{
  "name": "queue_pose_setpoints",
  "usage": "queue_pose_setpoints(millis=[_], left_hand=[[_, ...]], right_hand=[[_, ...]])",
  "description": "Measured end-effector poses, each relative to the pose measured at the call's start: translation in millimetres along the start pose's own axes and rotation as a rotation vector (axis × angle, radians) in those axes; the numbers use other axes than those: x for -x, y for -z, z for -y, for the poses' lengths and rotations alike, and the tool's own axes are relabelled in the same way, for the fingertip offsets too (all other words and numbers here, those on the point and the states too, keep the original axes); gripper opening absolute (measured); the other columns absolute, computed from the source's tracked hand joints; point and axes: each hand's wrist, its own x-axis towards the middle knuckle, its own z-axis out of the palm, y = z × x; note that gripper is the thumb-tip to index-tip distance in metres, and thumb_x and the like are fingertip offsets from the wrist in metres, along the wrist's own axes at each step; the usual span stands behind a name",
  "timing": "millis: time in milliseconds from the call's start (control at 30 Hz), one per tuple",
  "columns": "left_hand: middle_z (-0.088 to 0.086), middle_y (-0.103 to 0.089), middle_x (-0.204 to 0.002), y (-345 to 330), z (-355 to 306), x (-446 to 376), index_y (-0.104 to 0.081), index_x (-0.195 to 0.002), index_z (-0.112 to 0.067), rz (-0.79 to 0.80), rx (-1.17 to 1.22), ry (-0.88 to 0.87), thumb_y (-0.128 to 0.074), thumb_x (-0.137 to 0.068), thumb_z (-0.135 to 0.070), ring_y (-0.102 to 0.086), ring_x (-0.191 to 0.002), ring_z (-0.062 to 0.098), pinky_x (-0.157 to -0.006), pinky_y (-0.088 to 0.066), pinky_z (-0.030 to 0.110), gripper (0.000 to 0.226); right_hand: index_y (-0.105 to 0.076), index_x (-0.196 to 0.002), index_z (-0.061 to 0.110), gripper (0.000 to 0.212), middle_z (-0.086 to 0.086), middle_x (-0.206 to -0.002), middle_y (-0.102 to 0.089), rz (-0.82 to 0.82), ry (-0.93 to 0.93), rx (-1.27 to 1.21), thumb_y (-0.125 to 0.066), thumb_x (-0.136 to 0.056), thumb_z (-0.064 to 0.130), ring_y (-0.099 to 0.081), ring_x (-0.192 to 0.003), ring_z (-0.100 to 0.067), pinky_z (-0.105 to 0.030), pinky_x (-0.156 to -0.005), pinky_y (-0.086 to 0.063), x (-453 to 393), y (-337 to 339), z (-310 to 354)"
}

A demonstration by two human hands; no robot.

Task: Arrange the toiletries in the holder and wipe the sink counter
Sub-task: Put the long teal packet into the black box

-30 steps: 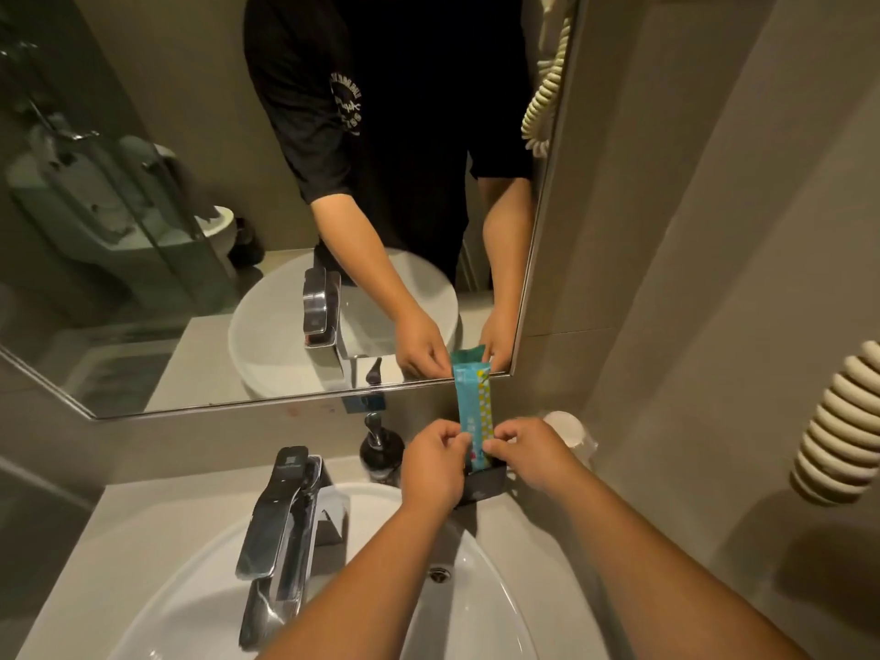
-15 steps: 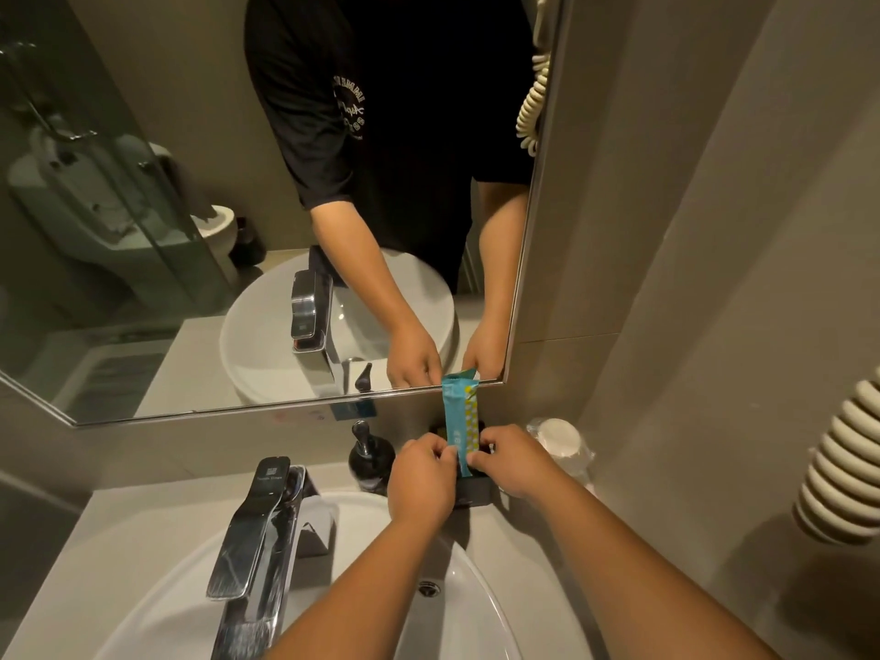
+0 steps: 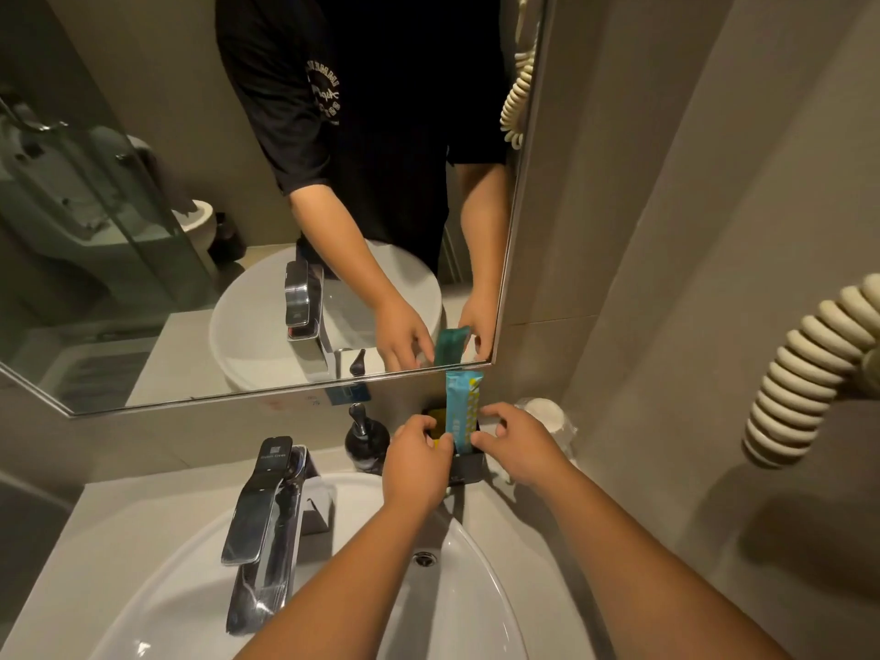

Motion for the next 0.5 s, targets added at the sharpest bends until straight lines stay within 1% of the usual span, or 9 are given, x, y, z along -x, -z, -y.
queue_pose_setpoints(millis=[100,167,200,233,267,300,367,433,500], left_hand=[[0.005,-0.064,-0.103,5,-1,6,-0.062,-0.117,-0.021,0.031,-0.012,-0.037,-0.06,-0.088,-0.033,-0.062,-0.089,0.019,-0.081,-0.053,0.035,0.031],[0.002,-0.063,-0.104,8,-3,7,-0.066,-0.113,-0.023,0.066,-0.022,-0.068,-0.057,-0.091,-0.033,-0.06,-0.089,0.017,-0.079,-0.049,0.031,0.026],[0.002,-0.063,-0.103,10,-4,7,-0.069,-0.108,-0.024,0.082,-0.035,-0.08,-0.054,-0.093,-0.033,-0.059,-0.088,0.017,-0.076,-0.045,0.029,0.023],[0.001,-0.063,-0.1,11,-5,7,-0.07,-0.101,-0.024,0.092,-0.045,-0.09,-0.052,-0.094,-0.033,-0.058,-0.086,0.016,-0.073,-0.042,0.028,0.021],[0.002,-0.064,-0.098,12,-5,6,-0.07,-0.094,-0.024,0.093,-0.047,-0.096,-0.051,-0.094,-0.033,-0.057,-0.083,0.015,-0.07,-0.04,0.028,0.021],[0.002,-0.065,-0.095,13,-4,5,-0.069,-0.089,-0.025,0.089,-0.045,-0.099,-0.05,-0.095,-0.033,-0.057,-0.081,0.015,-0.069,-0.04,0.028,0.022],[0.003,-0.065,-0.093,17,-4,3,-0.068,-0.087,-0.024,0.077,-0.039,-0.108,-0.05,-0.095,-0.031,-0.057,-0.08,0.016,-0.069,-0.042,0.03,0.021],[0.002,-0.063,-0.092,22,-4,3,-0.069,-0.09,-0.021,0.054,-0.016,-0.132,-0.051,-0.095,-0.028,-0.055,-0.08,0.015,-0.07,-0.04,0.029,0.019],[0.001,-0.062,-0.09,26,-4,5,-0.069,-0.093,-0.021,0.016,0.027,-0.158,-0.053,-0.095,-0.026,-0.057,-0.081,0.015,-0.073,-0.043,0.031,0.017]], right_hand=[[-0.061,-0.12,0.023,0.036,0.009,-0.074,-0.049,-0.02,-0.041,-0.11,-0.067,-0.085,0.029,-0.048,-0.064,-0.008,-0.027,-0.064,-0.04,13,5,-3],[-0.065,-0.113,0.021,0.024,0.008,-0.078,-0.054,-0.01,0.0,-0.124,-0.063,-0.089,0.025,-0.051,-0.071,-0.01,-0.026,-0.068,-0.04,18,8,4],[-0.067,-0.101,0.023,0.012,0.009,-0.078,-0.055,-0.003,0.025,-0.1,-0.061,-0.091,0.024,-0.052,-0.074,-0.011,-0.027,-0.071,-0.04,19,9,9],[-0.064,-0.083,0.026,0.01,0.01,-0.074,-0.055,0.003,0.058,-0.067,-0.058,-0.092,0.024,-0.051,-0.073,-0.012,-0.03,-0.072,-0.039,19,10,16],[-0.057,-0.07,0.028,0.024,0.01,-0.068,-0.052,0.006,0.079,-0.022,-0.057,-0.093,0.024,-0.049,-0.07,-0.013,-0.031,-0.07,-0.038,18,10,22],[-0.051,-0.063,0.027,0.032,0.009,-0.065,-0.05,0.005,0.103,0.009,-0.055,-0.094,0.025,-0.047,-0.067,-0.014,-0.032,-0.068,-0.038,15,9,27],[-0.051,-0.061,0.027,0.033,0.005,-0.067,-0.054,-0.003,0.129,0.044,-0.054,-0.094,0.027,-0.049,-0.069,-0.017,-0.032,-0.066,-0.037,10,5,32],[-0.062,-0.072,0.026,0.023,0.0,-0.077,-0.061,-0.028,0.17,0.039,-0.054,-0.094,0.027,-0.054,-0.075,-0.019,-0.032,-0.067,-0.04,8,0,36],[-0.07,-0.084,0.02,0.019,0.0,-0.081,-0.064,-0.083,0.226,0.018,-0.054,-0.094,0.026,-0.056,-0.077,-0.018,-0.031,-0.067,-0.041,9,-5,37]])
